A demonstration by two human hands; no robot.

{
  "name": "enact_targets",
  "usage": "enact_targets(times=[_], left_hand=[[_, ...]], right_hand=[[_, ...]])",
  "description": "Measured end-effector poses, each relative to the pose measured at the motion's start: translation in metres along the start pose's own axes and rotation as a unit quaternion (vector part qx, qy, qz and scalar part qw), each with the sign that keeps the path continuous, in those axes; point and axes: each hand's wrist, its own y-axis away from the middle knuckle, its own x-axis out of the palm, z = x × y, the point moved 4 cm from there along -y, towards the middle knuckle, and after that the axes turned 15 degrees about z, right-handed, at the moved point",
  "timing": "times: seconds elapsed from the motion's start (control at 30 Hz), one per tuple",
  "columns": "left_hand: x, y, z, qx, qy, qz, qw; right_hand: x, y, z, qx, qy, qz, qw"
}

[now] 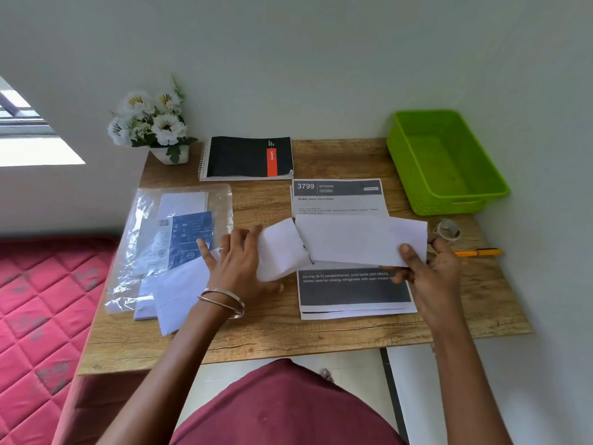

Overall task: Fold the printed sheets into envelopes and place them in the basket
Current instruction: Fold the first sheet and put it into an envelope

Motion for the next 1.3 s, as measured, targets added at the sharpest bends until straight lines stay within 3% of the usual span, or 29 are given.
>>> enact_targets(times=[0.53,0.8,1.1,1.3], left_hand=[[0.004,0.007,-0.007,0.053,-0.053,-0.008,0.997],[0.014,0.010,-0.023,0.078,-0.046,-0.001,0.996],[0.013,0.013,-0.028,0.080,-0.028,0.004,0.996],[0.015,0.014,-0.033,0.083,-0.026,0.013,0.996]], right_hand=[[0.002,-0.008,0.006,-0.008,0.084,0.007,0.996],[0.054,0.005,-0.011,-0.030,0.081,-0.031,0.996],[0.092,0.017,-0.025,-0.068,0.206,0.094,0.972],[0.099,0.017,-0.038,-0.001,0.243,0.138,0.960]])
